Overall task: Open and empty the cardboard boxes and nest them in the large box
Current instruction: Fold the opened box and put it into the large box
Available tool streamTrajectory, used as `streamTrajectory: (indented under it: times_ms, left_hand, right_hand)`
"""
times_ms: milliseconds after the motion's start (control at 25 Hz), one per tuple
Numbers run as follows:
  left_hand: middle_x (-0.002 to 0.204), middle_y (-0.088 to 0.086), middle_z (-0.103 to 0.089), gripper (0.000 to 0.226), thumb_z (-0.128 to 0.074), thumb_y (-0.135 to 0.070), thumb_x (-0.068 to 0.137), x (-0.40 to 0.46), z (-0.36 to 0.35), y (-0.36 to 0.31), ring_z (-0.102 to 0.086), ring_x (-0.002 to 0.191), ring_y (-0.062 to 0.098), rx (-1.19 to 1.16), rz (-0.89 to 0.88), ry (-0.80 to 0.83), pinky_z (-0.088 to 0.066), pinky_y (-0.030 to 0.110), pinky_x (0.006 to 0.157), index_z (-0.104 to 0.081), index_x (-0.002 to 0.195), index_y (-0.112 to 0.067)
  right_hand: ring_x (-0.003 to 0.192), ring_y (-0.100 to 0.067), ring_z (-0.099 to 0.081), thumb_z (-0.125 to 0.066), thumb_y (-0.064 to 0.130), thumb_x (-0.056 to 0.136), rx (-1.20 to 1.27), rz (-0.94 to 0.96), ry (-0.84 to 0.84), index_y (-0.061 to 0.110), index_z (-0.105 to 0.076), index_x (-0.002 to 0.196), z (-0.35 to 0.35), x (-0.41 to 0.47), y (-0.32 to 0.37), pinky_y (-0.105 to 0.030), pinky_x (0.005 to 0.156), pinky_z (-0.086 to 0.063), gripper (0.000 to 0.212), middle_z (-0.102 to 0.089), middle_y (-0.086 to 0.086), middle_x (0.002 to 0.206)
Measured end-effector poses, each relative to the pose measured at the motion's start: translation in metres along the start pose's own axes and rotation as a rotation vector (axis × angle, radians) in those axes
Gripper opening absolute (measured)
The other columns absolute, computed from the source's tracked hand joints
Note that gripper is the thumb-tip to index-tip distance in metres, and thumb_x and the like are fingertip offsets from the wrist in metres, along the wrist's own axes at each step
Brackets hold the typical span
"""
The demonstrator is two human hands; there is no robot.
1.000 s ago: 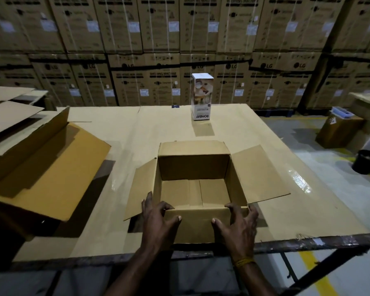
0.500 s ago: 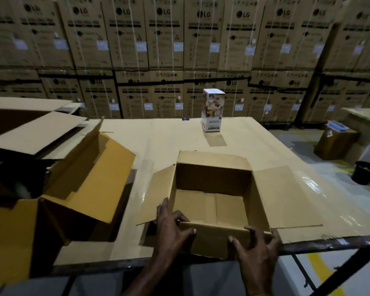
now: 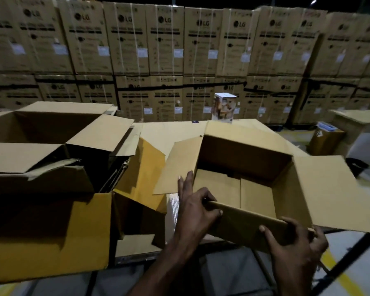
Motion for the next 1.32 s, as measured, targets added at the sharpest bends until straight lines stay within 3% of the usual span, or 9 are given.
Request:
streamTrajectory:
  times_ms: [160, 320, 440, 640, 920, 1160, 1320]
  left_hand:
    - [0.165, -0.010, -0.001, 0.026, -0.084, -0.024, 0.073, -0.012, 0.036, -0.011, 0.014, 0.150, 0.015, -0.054, -0.078, -0.039, -0.006, 0.031, 0.108, -0.063, 0.087, -0.029]
    - [0.165, -0.002, -0.008, 0.028, -0.086, -0.022, 0.072, -0.033, 0.075, -0.014, 0.008, 0.151, 0.019, -0.090, -0.140, -0.079, -0.002, 0.032, 0.112, -0.065, 0.090, -0.025]
    - [0.165, 0.000, -0.010, 0.028, -0.085, -0.020, 0.072, -0.053, 0.108, -0.015, 0.006, 0.151, 0.022, -0.107, -0.167, -0.083, -0.004, 0.036, 0.115, -0.066, 0.091, -0.023]
    - [0.165, 0.002, -0.011, 0.028, -0.086, -0.021, 0.072, -0.087, 0.162, -0.008, 0.004, 0.152, 0.024, -0.093, -0.235, -0.074, -0.008, 0.044, 0.119, -0.065, 0.090, -0.025]
    - [0.165, 0.002, -0.012, 0.030, -0.086, -0.024, 0.071, -0.103, 0.237, -0.001, 0.004, 0.152, 0.023, -0.105, -0.336, -0.078, -0.003, 0.034, 0.112, -0.066, 0.094, -0.023]
    - [0.165, 0.003, -0.011, 0.031, -0.084, -0.025, 0.073, -0.080, 0.341, 0.024, 0.004, 0.152, 0.025, -0.128, -0.419, -0.141, -0.001, 0.036, 0.114, -0.063, 0.095, -0.028]
    - [0.164, 0.007, -0.014, 0.033, -0.084, -0.027, 0.073, -0.045, 0.431, 0.067, 0.000, 0.152, 0.029, -0.119, -0.423, -0.229, -0.007, 0.048, 0.121, -0.064, 0.098, -0.028]
  right_hand:
    - [0.131, -0.039, -0.034, -0.090, 0.026, 0.067, 0.024, 0.001, -0.002, 0.022, -0.066, 0.111, 0.027, -0.015, 0.044, -0.048, 0.107, -0.039, 0.050, -0.029, -0.013, 0.145]
    - [0.131, -0.038, -0.037, -0.088, 0.025, 0.070, 0.040, 0.074, -0.054, 0.021, -0.065, 0.112, 0.050, -0.039, 0.082, -0.031, 0.100, -0.034, 0.049, -0.029, -0.016, 0.147]
    - [0.129, -0.039, -0.039, -0.088, 0.029, 0.069, 0.042, 0.106, -0.085, 0.025, -0.064, 0.111, 0.064, -0.065, 0.107, -0.035, 0.102, -0.039, 0.049, -0.029, -0.015, 0.146]
    - [0.132, -0.036, -0.037, -0.086, 0.029, 0.071, 0.061, 0.077, -0.142, 0.025, -0.063, 0.113, 0.082, -0.120, 0.144, -0.028, 0.098, -0.036, 0.048, -0.028, -0.015, 0.148]
    - [0.133, -0.034, -0.036, -0.087, 0.028, 0.071, 0.080, 0.118, -0.248, 0.023, -0.063, 0.115, 0.100, -0.171, 0.212, -0.028, 0.099, -0.038, 0.050, -0.028, -0.016, 0.148]
    - [0.131, -0.034, -0.038, -0.086, 0.029, 0.071, 0.128, 0.199, -0.283, 0.021, -0.062, 0.117, 0.070, -0.198, 0.310, -0.025, 0.097, -0.037, 0.053, -0.030, -0.018, 0.146]
    - [0.133, -0.033, -0.036, -0.085, 0.031, 0.073, 0.141, 0.268, -0.256, 0.022, -0.061, 0.118, 0.012, -0.214, 0.394, -0.022, 0.096, -0.033, 0.052, -0.027, -0.016, 0.150]
Point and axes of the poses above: each hand's wrist, its own x-axis towards the middle knuckle, its own z-axis out of the back of the hand, y = z × x, the point moved 2 cm from there along x, towards the middle knuckle
